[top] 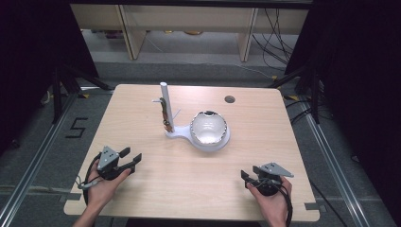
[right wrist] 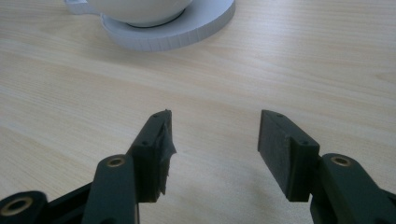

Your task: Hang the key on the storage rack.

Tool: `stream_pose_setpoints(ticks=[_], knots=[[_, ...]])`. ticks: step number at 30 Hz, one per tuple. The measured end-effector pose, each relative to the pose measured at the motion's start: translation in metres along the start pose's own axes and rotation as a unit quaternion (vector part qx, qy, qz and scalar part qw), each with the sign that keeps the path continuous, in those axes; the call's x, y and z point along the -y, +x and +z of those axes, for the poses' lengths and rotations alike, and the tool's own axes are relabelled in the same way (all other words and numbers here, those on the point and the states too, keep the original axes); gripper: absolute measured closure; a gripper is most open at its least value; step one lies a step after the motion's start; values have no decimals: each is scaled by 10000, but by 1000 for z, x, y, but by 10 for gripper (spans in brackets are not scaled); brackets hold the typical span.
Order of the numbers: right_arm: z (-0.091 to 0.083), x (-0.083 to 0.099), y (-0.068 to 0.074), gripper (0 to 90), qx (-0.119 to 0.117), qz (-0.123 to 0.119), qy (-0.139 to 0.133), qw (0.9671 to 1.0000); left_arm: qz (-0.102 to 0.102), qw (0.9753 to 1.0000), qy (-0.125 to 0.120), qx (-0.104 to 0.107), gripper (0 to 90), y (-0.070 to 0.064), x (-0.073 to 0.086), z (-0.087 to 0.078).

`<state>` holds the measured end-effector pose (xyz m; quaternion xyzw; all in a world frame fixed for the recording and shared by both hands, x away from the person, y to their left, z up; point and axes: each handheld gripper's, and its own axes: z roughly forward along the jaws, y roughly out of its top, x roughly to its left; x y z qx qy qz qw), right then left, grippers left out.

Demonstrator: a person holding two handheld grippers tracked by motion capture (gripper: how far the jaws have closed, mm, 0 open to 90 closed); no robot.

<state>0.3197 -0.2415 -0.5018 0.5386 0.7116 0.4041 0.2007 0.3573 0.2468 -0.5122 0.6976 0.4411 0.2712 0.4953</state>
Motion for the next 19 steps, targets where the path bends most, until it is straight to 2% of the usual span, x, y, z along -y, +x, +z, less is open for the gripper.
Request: stream_pose_setpoints(ticks=[3, 4, 6, 9, 10, 12, 13, 16, 17, 18, 19], knots=[[1, 0, 0, 458, -45, 9, 11, 10000, 18, 10000, -36, -65, 429, 1, 7, 0], [1, 0, 0, 458, -44, -14, 5, 10000, 3, 9999, -108, -45, 426, 1, 9, 1], [1, 0, -2, 457, -85, -153, -31, 9998, 38, 9999, -84, -67, 424, 1, 10, 0], [0, 0, -3, 456, -152, -159, -10, 9998, 57, 9998, -170, -42, 423, 2, 12, 0], [0, 1, 1, 456, -143, 77, 3, 9999, 70, 9998, -164, -58, 423, 3, 12, -1], [0, 2, -1, 456, -109, -14, 8, 9999, 78, 9998, -155, -71, 420, 2, 12, -2], [1, 1, -5, 456, -113, -178, -20, 9998, 85, 9998, -166, -77, 420, 2, 12, -3], [2, 2, -5, 455, -34, -199, -16, 9998, 158, 9997, -150, -78, 417, 1, 12, -3], [2, 2, -6, 455, -89, -195, -18, 9998, 161, 9997, -146, -76, 416, 0, 12, -2], [2, 3, -2, 454, -41, -16, 21, 10000, 162, 9997, -140, -75, 414, 0, 12, -2], [3, 2, -5, 453, -38, -207, 56, 9998, 138, 9998, -129, -69, 411, 0, 12, -2]])
